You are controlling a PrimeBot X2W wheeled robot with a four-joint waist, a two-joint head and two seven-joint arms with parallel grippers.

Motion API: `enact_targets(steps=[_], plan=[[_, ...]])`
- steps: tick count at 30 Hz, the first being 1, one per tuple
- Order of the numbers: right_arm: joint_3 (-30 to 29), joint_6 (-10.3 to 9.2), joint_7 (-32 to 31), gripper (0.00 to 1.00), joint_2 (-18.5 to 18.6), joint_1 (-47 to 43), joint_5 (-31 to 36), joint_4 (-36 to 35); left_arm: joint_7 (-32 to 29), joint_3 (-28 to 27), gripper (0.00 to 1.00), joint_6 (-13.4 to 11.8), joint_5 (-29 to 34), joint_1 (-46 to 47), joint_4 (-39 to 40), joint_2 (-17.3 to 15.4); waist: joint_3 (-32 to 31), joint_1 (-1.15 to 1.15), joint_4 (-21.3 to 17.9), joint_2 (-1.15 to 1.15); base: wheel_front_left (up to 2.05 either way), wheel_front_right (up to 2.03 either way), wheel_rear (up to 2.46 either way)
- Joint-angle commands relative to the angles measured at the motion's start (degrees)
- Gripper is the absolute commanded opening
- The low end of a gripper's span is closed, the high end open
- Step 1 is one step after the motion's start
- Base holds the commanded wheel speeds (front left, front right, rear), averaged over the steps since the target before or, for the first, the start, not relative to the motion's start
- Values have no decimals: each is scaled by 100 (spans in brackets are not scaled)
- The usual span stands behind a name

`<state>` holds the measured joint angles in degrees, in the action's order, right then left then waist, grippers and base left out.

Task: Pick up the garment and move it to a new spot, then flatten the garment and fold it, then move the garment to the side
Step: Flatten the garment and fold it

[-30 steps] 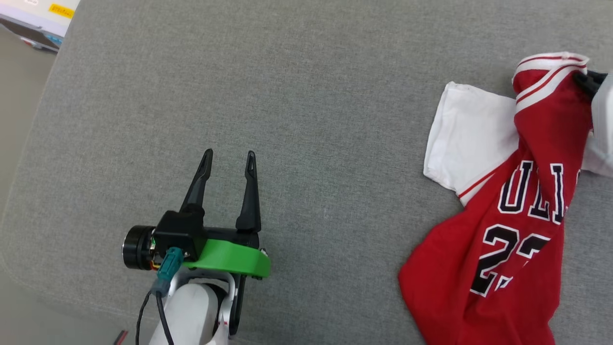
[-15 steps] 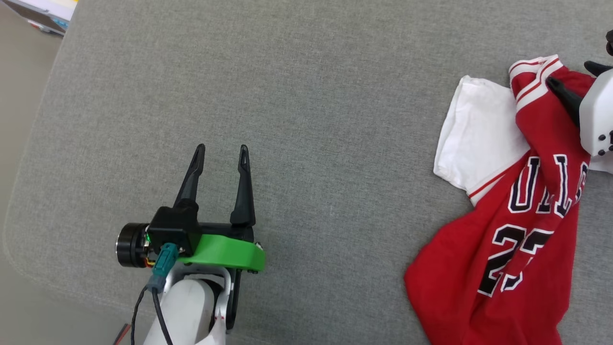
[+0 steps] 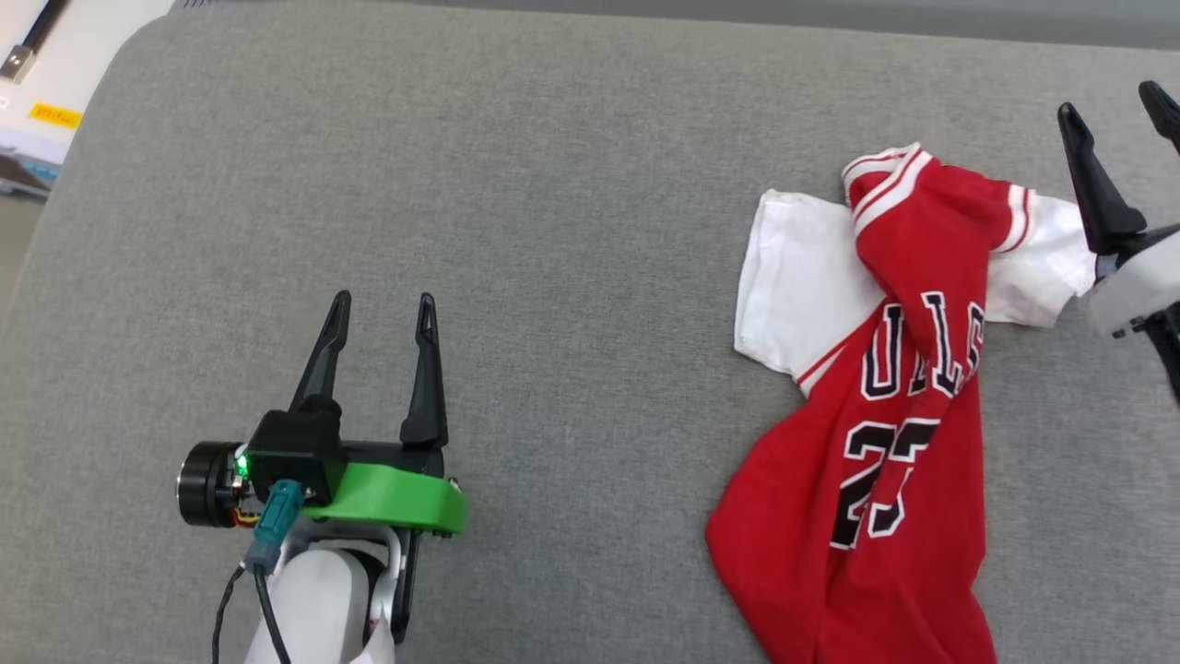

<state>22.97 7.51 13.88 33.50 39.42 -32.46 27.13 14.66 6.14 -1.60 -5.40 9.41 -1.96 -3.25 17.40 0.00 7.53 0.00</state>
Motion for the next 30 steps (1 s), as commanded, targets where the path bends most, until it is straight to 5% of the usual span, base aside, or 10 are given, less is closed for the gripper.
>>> enact_targets(steps=[1, 8, 17, 24, 30], plan=[[-296, -2, 62, 100, -181, -293, 199, -159, 34, -52, 100, 65, 55, -5, -25, -32, -324, 0, -327, 0, 0, 0, 0], [-1727, -2, 108, 100, -1299, -1795, 1366, -1413, 34, -158, 100, 591, -57, 467, -66, -225, -483, 0, -589, 0, 0, 0, 0], [-2300, -2, 110, 100, -2215, -3104, 2066, -2476, -250, 384, 100, 898, -588, 1880, -880, -872, -489, 0, -934, 0, 0, 0, 0], [-2335, -2, 108, 100, -2447, -3386, 2279, -2780, -1869, 1706, 100, 907, -1933, 3229, -1098, -1605, -269, 0, -1279, 0, 0, 0, 0], [-2268, -2, 109, 100, -2524, -3272, 2336, -2864, -3637, 2765, 100, 907, -3072, 4287, -1400, -1884, 51, 0, -1514, 0, 0, 0, 0]])
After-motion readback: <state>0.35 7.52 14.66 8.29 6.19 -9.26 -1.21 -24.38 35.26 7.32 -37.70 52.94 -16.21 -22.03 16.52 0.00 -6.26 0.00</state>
